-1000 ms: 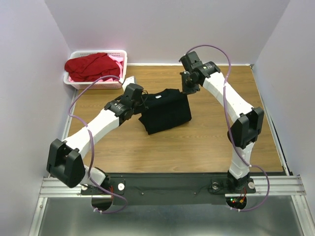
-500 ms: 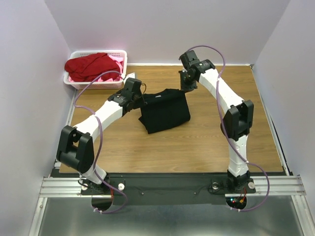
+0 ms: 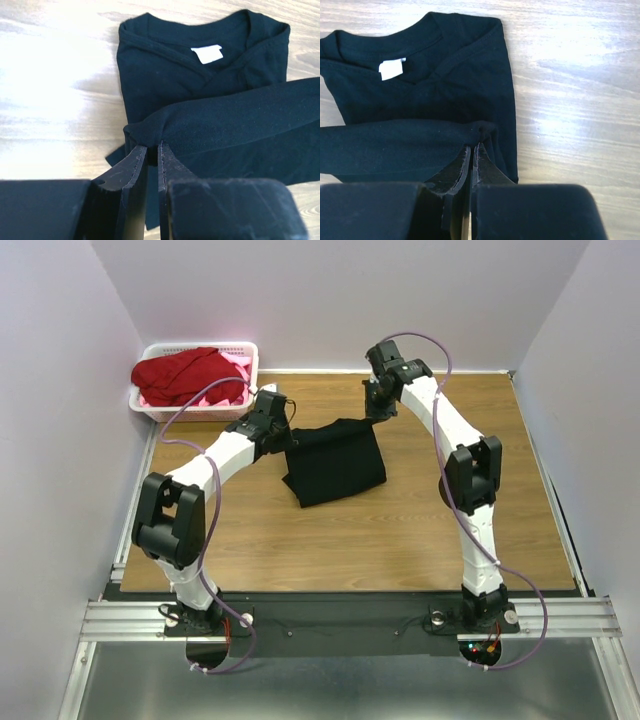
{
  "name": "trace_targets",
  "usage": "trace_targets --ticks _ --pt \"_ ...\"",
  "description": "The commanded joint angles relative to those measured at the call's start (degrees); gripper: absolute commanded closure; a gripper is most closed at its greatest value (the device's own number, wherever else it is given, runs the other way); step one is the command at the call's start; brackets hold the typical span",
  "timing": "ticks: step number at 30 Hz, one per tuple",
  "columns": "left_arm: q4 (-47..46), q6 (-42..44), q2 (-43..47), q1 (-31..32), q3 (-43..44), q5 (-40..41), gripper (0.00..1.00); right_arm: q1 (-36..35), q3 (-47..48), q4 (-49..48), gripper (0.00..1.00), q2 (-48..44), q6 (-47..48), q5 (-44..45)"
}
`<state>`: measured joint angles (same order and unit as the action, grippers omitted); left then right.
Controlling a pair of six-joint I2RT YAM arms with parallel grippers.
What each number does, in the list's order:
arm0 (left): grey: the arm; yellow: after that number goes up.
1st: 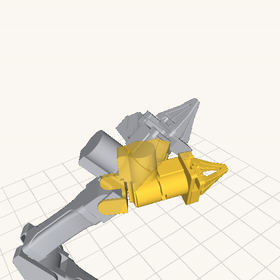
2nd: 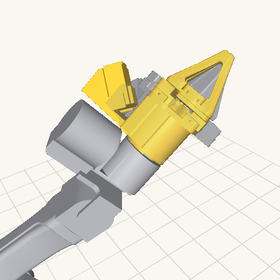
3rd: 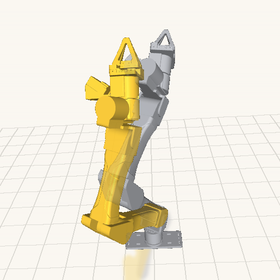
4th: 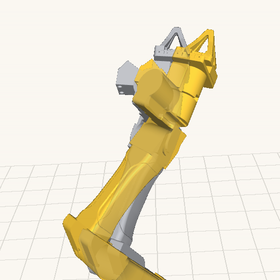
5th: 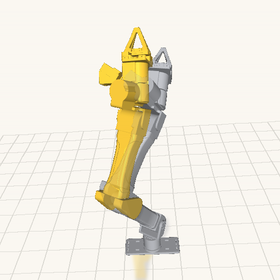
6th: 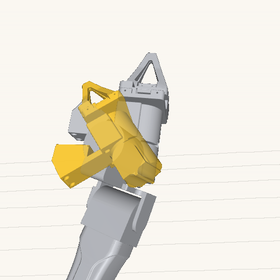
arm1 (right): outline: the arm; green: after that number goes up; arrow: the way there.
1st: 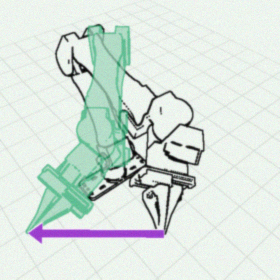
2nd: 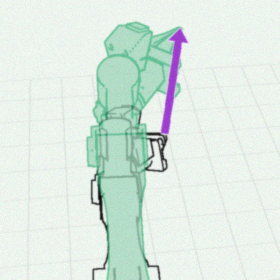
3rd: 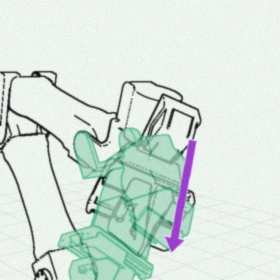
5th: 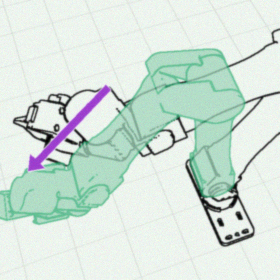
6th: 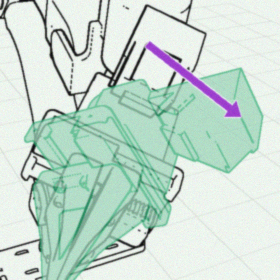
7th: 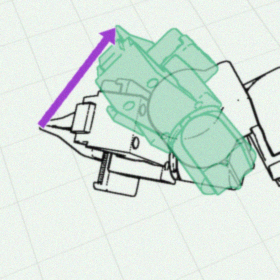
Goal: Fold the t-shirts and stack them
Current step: Fold the tshirt
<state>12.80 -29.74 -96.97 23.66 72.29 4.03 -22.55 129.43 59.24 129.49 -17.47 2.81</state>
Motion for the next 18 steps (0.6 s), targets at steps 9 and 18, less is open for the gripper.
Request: trace_targets --ticks 9,18 --pt "-2.8 4.7 -3.9 -1.9 4.5 -0.2 1.0 3.6 -1.1 -7.5 0.99 2.2 1.7 2.2" --pt "-4.6 5.3 -2.4 -1.9 4.5 -0.3 1.0 4.2 -3.2 -9.1 0.99 0.7 0.8 2.5"
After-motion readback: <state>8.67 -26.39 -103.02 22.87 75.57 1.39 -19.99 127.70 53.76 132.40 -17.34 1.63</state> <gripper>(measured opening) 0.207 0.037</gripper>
